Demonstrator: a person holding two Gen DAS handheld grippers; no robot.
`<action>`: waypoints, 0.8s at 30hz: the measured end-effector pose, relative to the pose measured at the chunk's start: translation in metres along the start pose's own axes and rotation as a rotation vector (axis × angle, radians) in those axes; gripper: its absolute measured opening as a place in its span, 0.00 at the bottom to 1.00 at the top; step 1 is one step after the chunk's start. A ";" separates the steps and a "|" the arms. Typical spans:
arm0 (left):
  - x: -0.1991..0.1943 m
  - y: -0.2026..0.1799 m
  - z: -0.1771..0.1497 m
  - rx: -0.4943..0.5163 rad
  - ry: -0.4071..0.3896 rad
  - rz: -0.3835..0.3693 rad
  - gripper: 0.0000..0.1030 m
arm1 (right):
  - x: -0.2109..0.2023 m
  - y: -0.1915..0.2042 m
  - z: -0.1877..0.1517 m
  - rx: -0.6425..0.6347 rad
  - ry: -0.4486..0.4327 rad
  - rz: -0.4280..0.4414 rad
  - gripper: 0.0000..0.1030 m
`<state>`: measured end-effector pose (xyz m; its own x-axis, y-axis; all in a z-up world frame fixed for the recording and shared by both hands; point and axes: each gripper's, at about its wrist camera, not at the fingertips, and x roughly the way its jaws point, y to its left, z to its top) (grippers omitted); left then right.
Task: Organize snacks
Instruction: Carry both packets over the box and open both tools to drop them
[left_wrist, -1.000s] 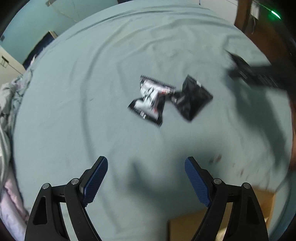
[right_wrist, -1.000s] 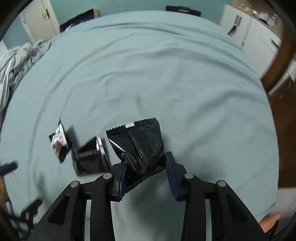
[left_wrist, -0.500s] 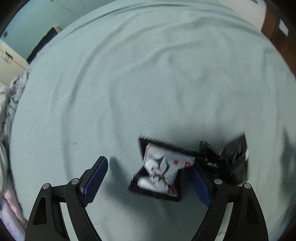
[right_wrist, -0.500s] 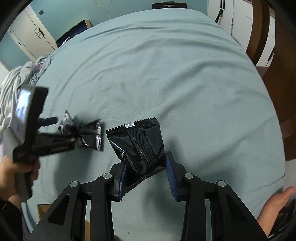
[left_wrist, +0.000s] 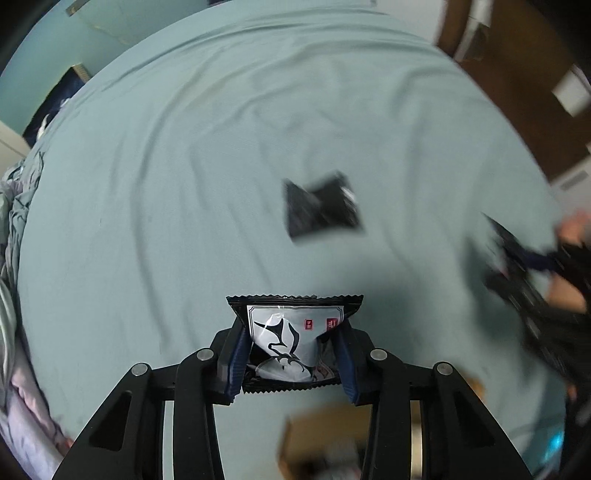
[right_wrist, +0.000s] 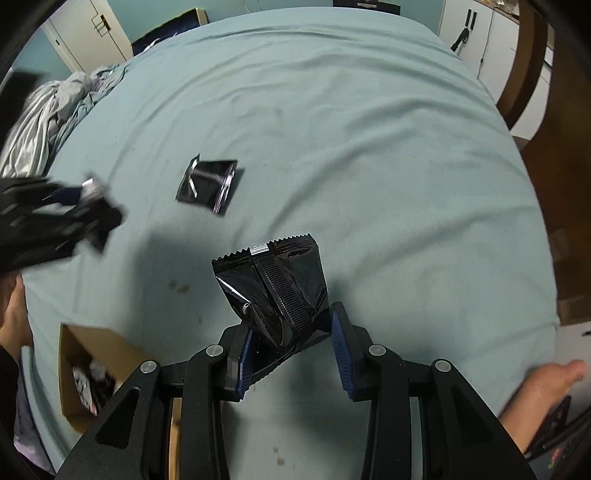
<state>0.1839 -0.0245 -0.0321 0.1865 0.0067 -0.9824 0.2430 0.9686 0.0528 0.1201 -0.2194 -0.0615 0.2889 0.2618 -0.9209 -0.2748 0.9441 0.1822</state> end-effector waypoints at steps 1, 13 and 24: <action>-0.013 -0.005 -0.014 0.010 0.005 -0.014 0.39 | -0.008 0.005 -0.003 -0.011 -0.002 -0.009 0.34; -0.089 -0.050 -0.140 0.108 -0.008 -0.127 0.40 | -0.110 0.058 -0.030 -0.123 -0.042 -0.068 0.34; -0.084 -0.059 -0.152 0.172 -0.076 0.033 0.88 | -0.150 0.081 -0.030 -0.084 0.010 -0.026 0.34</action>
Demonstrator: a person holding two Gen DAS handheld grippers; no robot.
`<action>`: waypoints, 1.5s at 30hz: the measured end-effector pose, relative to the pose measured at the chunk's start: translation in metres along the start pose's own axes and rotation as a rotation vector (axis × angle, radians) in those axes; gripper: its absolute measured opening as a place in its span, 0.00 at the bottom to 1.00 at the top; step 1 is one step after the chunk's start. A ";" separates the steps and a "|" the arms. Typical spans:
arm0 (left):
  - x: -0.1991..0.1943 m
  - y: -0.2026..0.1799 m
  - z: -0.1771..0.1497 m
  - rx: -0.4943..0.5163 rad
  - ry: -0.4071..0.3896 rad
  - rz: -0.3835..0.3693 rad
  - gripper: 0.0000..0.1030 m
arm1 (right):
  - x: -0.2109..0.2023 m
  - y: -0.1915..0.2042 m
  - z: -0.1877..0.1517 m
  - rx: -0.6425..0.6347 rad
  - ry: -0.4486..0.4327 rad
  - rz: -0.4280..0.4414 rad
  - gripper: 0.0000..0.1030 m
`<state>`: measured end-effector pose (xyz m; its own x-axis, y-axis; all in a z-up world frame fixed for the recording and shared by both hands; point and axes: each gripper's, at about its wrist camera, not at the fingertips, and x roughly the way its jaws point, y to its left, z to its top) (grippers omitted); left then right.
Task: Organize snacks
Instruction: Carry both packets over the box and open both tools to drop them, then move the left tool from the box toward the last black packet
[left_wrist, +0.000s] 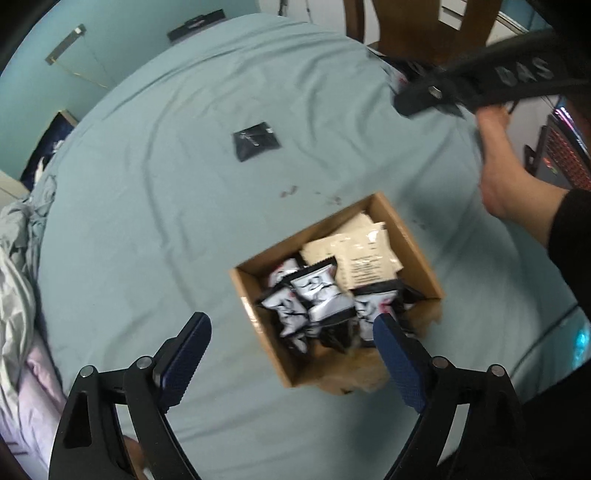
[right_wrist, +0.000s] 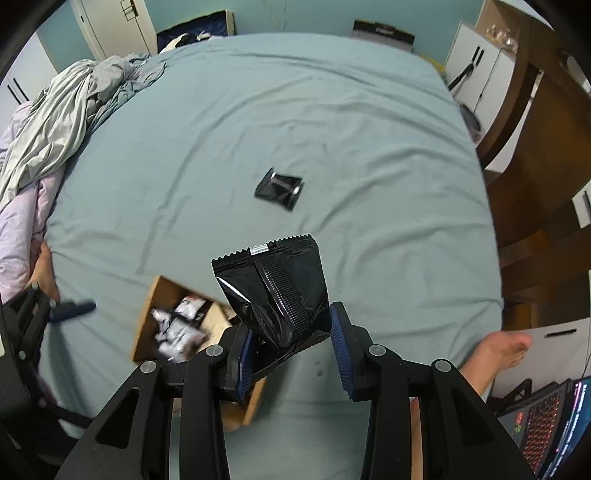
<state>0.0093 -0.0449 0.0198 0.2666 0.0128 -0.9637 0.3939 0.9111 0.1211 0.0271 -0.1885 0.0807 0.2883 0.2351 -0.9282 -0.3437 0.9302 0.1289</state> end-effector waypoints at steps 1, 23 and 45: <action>0.003 0.005 0.000 -0.008 0.010 0.009 0.88 | 0.004 0.003 -0.001 -0.008 0.025 0.021 0.34; 0.015 0.087 -0.025 -0.287 -0.060 0.125 0.88 | 0.051 0.046 -0.001 -0.139 0.256 0.165 0.61; 0.019 0.068 -0.014 -0.209 -0.087 0.223 0.88 | 0.067 0.007 0.004 0.023 0.244 0.086 0.61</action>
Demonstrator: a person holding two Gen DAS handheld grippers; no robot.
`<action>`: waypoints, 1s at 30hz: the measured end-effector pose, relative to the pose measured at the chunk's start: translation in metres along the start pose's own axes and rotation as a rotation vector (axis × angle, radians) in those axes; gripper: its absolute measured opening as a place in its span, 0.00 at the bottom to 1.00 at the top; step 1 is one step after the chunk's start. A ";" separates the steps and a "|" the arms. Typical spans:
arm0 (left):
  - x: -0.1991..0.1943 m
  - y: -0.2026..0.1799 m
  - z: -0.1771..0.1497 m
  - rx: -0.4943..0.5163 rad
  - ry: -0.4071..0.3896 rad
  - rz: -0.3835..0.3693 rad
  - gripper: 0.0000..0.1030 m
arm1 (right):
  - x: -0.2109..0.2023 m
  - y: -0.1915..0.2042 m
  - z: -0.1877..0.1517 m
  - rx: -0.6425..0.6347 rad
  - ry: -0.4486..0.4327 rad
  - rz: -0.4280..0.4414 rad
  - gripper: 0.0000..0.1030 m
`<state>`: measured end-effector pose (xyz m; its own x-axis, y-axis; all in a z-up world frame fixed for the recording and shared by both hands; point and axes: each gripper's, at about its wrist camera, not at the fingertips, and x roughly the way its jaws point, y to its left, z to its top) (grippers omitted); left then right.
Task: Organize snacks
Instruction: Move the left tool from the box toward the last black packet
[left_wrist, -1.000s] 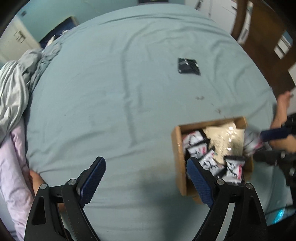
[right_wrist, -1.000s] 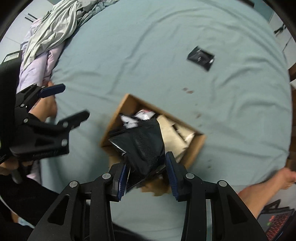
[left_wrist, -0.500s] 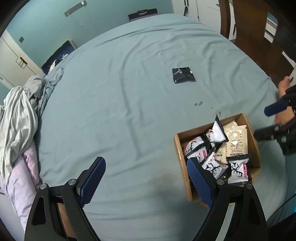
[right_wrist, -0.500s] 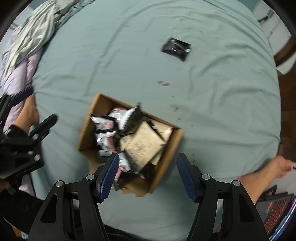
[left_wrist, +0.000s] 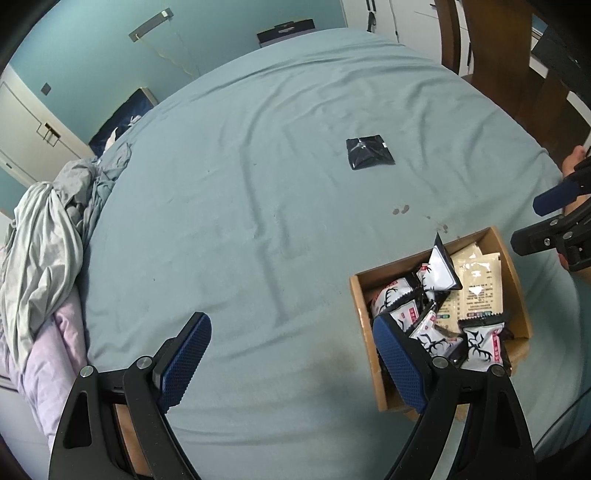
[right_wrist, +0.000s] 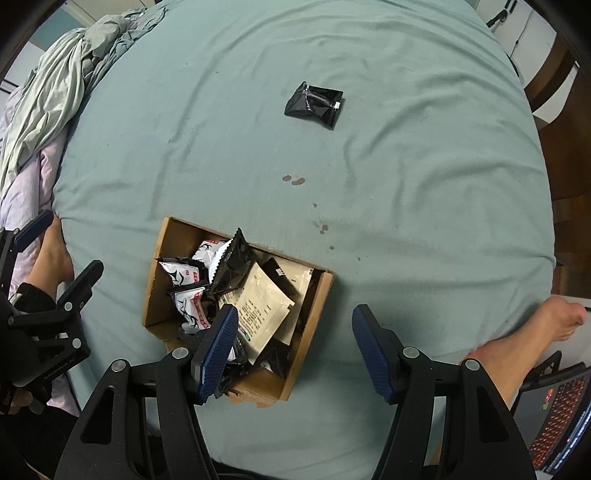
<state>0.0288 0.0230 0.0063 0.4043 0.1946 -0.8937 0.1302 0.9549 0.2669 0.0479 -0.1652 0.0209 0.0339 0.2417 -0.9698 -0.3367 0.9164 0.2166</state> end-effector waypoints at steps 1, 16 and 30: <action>0.001 -0.001 0.000 0.003 0.001 0.002 0.88 | 0.000 -0.001 0.001 0.001 0.003 0.001 0.61; -0.001 -0.028 0.010 0.066 -0.069 0.097 0.88 | 0.023 -0.030 0.007 0.105 0.022 0.048 0.61; 0.074 -0.040 0.081 -0.031 0.109 -0.072 0.95 | 0.038 -0.103 -0.008 0.547 0.018 0.248 0.61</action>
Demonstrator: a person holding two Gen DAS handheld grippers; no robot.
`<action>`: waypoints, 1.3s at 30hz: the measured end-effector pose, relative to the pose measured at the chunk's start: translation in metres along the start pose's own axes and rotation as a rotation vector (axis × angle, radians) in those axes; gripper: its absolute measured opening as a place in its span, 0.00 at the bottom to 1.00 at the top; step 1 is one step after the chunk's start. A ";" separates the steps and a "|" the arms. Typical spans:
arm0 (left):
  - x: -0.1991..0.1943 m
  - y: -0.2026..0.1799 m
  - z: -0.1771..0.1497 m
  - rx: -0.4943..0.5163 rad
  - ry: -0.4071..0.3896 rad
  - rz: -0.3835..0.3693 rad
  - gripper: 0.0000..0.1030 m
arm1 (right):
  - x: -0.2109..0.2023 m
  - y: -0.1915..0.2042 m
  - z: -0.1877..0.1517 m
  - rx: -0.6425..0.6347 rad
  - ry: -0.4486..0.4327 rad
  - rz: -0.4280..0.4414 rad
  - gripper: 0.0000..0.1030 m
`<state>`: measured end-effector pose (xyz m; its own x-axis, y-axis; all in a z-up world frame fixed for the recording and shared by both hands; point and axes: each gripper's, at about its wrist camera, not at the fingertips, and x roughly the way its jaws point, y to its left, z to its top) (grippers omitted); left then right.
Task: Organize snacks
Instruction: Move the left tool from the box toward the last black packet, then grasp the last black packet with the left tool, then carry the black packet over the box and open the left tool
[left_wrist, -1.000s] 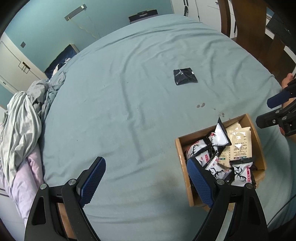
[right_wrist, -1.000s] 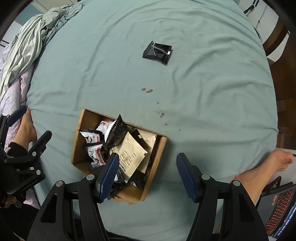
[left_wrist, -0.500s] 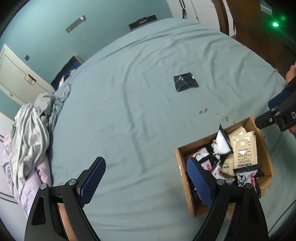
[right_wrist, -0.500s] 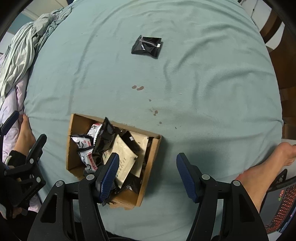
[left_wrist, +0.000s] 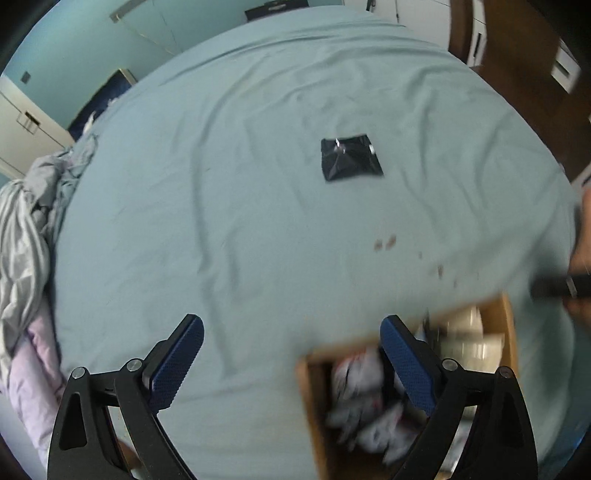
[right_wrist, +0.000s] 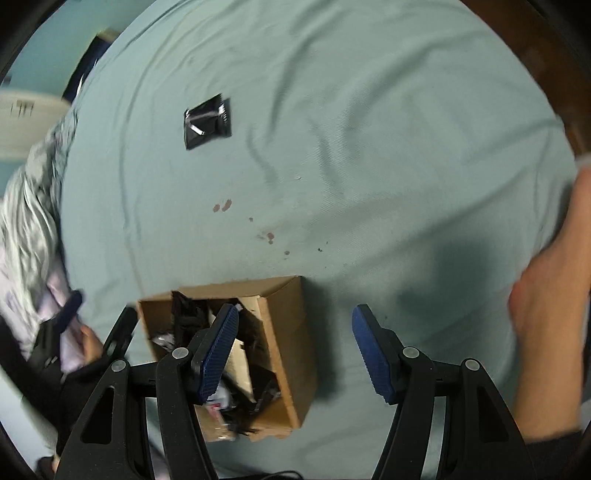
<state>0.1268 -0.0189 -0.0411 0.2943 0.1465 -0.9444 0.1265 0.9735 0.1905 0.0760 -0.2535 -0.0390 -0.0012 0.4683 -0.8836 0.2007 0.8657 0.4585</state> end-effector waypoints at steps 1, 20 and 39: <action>0.007 -0.002 0.012 0.006 0.014 -0.019 0.95 | -0.002 -0.005 0.002 0.027 0.007 0.030 0.61; 0.126 -0.024 0.143 -0.209 0.078 -0.221 0.40 | 0.007 -0.046 0.032 0.137 0.104 0.201 0.61; -0.084 0.002 -0.047 0.124 0.037 -0.217 0.31 | -0.032 -0.004 0.007 0.027 0.024 0.031 0.61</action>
<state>0.0578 -0.0208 0.0259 0.2135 -0.0547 -0.9754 0.2984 0.9544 0.0118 0.0819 -0.2733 -0.0130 -0.0178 0.4987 -0.8666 0.2276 0.8460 0.4822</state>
